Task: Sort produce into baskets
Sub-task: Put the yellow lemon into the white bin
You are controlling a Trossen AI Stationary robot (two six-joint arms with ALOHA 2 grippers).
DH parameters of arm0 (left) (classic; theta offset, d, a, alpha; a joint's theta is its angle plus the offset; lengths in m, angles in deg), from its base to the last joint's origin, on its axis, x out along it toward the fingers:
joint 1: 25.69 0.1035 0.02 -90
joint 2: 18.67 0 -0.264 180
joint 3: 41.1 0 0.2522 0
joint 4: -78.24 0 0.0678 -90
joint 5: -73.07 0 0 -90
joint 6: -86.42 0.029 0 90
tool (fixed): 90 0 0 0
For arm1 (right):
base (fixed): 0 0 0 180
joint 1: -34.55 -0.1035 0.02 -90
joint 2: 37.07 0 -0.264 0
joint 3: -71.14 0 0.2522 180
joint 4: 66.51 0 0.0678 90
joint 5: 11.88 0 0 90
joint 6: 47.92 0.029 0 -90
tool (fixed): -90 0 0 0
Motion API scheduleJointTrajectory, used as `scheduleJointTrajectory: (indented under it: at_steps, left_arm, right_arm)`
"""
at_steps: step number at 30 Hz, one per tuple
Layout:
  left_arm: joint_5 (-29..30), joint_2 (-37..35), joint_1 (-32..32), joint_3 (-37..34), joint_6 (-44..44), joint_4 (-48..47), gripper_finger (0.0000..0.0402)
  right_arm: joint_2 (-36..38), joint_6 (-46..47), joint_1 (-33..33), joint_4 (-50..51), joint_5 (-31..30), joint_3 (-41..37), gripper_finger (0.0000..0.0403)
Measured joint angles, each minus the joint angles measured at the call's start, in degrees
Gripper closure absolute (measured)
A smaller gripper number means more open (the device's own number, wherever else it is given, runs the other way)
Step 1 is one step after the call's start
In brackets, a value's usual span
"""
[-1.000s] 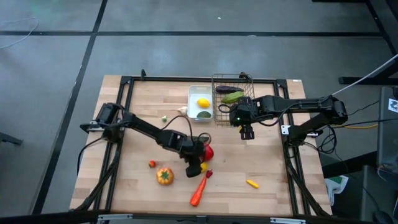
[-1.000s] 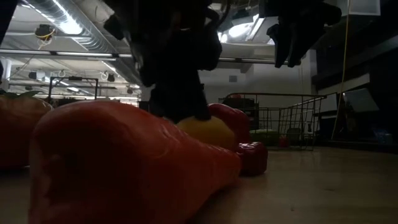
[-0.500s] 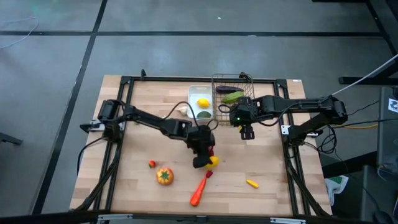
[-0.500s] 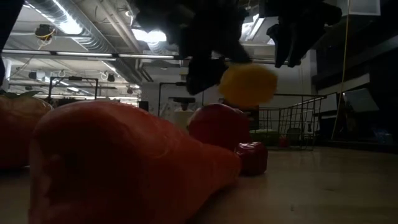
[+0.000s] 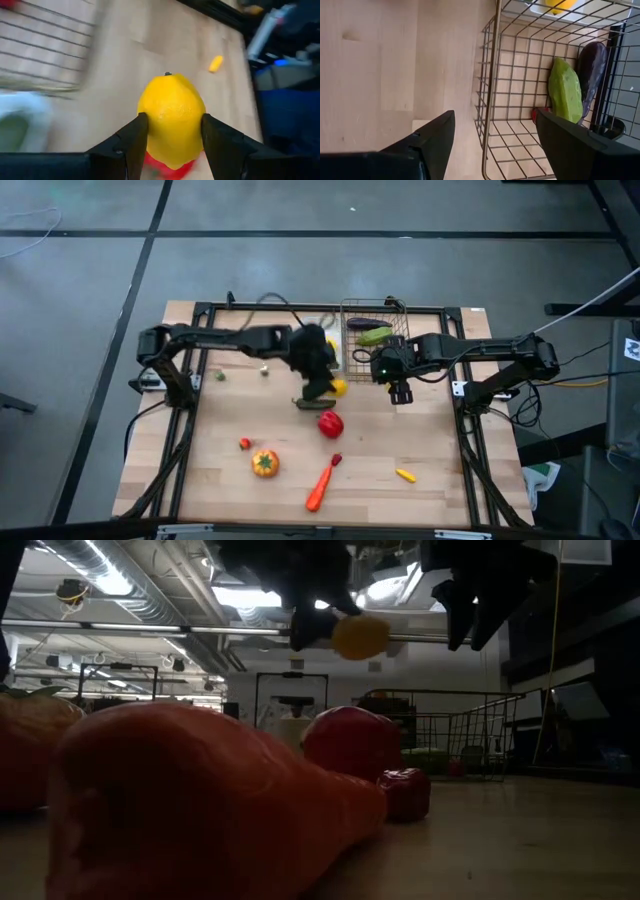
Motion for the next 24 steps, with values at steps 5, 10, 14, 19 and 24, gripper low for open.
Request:
scheduleJointTrajectory:
  at_steps: [5,10,14,19,24]
  left_arm:
    - [5.8,-1.3,6.0,0.1,6.6,-4.0,0.0231]
    - [9.8,-0.6,10.6,-0.5,12.3,-5.7,0.0231]
    - [10.2,0.7,12.3,-1.8,13.0,-6.3,0.0231]
    - [10.6,3.1,12.3,-2.5,16.8,-6.7,0.0231]
    - [13.4,4.8,11.6,-2.4,19.9,-5.9,0.0215]
  right_arm:
    - [0.1,0.0,0.0,-0.2,0.6,0.0,0.0127]
    - [0.1,0.7,0.0,-0.1,0.7,0.0,0.0127]
    - [0.1,2.6,0.0,-0.1,1.2,0.0,0.0127]
    - [0.1,3.1,0.0,-0.6,3.7,0.0,0.0127]
    - [0.1,3.1,0.0,-1.1,3.9,0.0,0.0127]
